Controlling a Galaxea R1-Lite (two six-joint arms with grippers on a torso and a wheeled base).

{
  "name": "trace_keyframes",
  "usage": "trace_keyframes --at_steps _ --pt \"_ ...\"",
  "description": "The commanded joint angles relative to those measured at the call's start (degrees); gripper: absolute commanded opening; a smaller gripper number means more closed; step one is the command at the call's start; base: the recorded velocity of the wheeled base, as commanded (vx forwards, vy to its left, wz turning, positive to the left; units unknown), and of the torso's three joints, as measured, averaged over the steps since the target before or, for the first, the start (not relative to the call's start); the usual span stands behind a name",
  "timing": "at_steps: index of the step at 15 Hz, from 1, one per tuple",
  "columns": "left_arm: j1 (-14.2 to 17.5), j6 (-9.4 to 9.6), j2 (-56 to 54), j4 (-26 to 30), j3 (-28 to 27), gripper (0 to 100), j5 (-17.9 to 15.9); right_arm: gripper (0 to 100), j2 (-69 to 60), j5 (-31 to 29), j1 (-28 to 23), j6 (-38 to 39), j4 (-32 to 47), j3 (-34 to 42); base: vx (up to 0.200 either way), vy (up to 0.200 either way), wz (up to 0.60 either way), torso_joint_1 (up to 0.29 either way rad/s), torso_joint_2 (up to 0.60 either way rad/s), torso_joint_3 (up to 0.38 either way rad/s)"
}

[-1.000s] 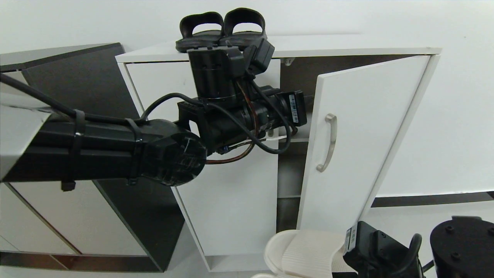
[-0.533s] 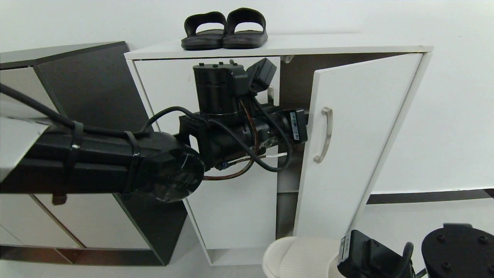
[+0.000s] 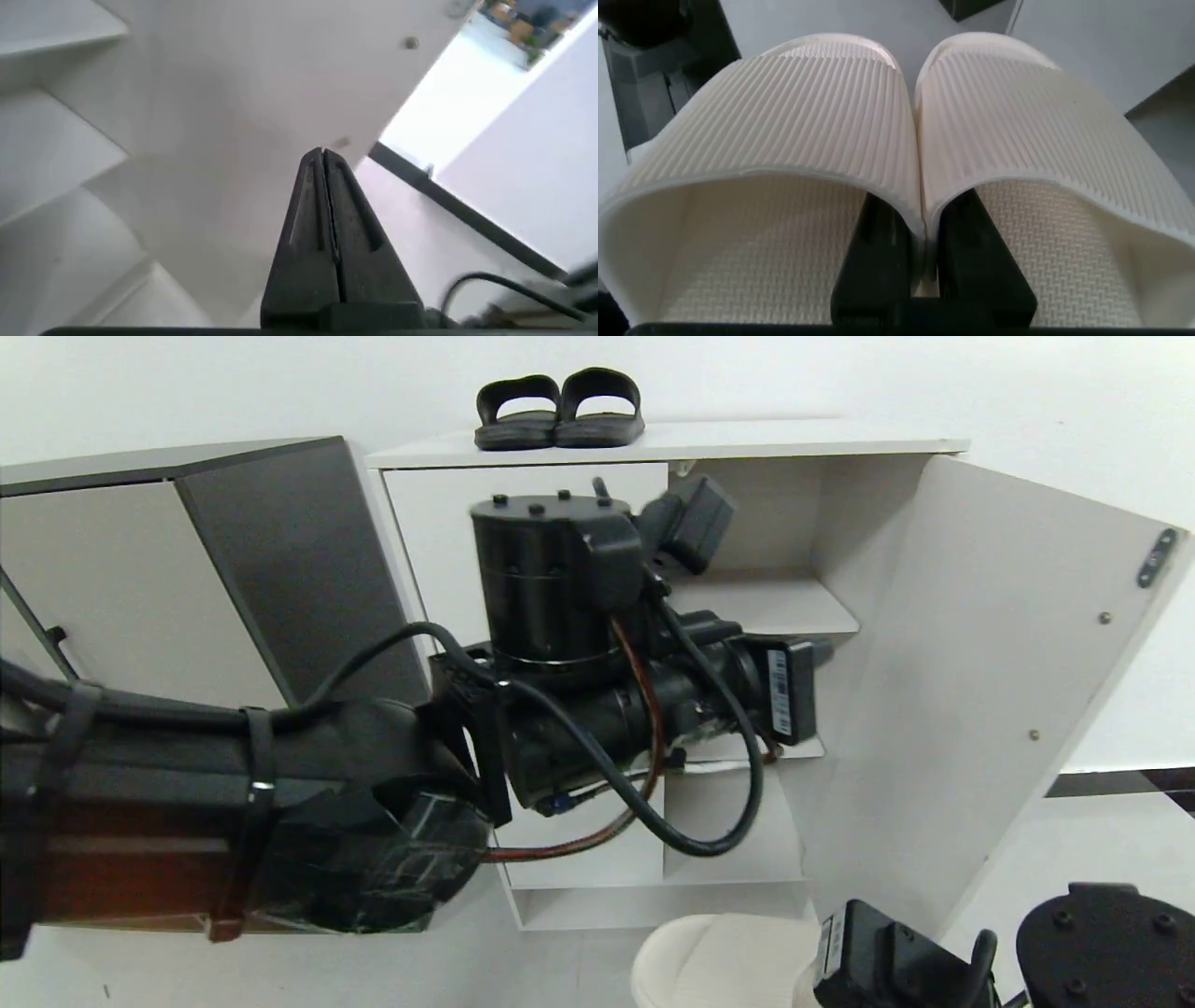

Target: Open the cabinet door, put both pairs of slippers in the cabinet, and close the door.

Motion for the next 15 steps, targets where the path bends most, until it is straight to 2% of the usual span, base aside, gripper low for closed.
trace_keyframes --at_steps 1,2,4,5,6,7,8,9,10,11,12,13,15 --pt "9.97 1.04 -8.53 1.09 2.93 0 6.69 0 1.56 -0.89 -4.54 0.42 -0.09 -0.55 0.000 0.000 0.00 0.000 0.00 0.000" --pt "11.38 0.95 -13.10 2.94 6.01 0 8.45 0 1.92 -2.91 -6.03 0.42 -0.09 -0.73 0.000 0.000 0.00 0.000 0.00 0.000" --pt "13.31 1.21 -30.85 14.37 17.17 0 11.35 0 3.32 -12.05 -9.37 3.49 -0.27 -3.98 0.000 0.000 0.00 0.000 0.00 0.000" --pt "15.07 0.77 -40.79 21.31 22.53 0 15.31 0 3.76 -14.77 -9.55 7.71 -0.18 -6.53 0.000 0.000 0.00 0.000 0.00 0.000" --pt "15.77 0.77 -46.85 25.18 26.40 0 20.40 0 3.94 -15.30 -9.55 9.29 0.08 -8.02 0.000 0.000 0.00 0.000 0.00 0.000" --pt "17.62 0.95 -53.27 28.08 30.71 0 29.19 0 4.82 -16.09 -10.08 9.56 0.08 -8.99 0.000 0.000 0.00 0.000 0.00 0.000" --pt "22.80 2.00 -58.80 30.36 34.84 0 33.32 0 5.52 -18.02 -10.43 9.56 0.00 -9.43 0.000 0.000 0.00 0.000 0.00 0.000" --pt "26.50 3.32 -61.88 31.07 36.68 0 33.59 0 5.96 -18.90 -10.52 9.56 0.00 -9.69 0.000 0.000 0.00 0.000 0.00 0.000" --pt "35.64 5.34 -70.05 32.03 41.87 0 33.76 0 6.49 -19.69 -10.69 9.56 -0.09 -9.87 0.000 0.000 0.00 0.000 0.00 0.000" --pt "40.21 5.78 -75.24 32.03 45.38 0 33.76 0 6.57 -19.96 -10.87 9.47 -0.09 -9.87 0.000 0.000 0.00 0.000 0.00 0.000" --pt "45.22 7.10 -79.11 32.03 49.16 0 33.59 0 6.66 -19.96 -10.87 9.47 -0.09 -9.87 0.000 0.000 0.00 0.000 0.00 0.000" --pt "48.29 8.68 -83.06 32.03 53.29 0 33.15 0 6.75 -19.96 -10.87 9.38 0.00 -9.87 0.000 0.000 0.00 0.000 0.00 0.000" --pt "51.72 11.41 -88.33 32.03 63.93 0 29.90 0 7.54 -19.96 -10.69 9.29 -0.09 -10.04 0.000 0.000 0.00 0.000 0.00 0.000"
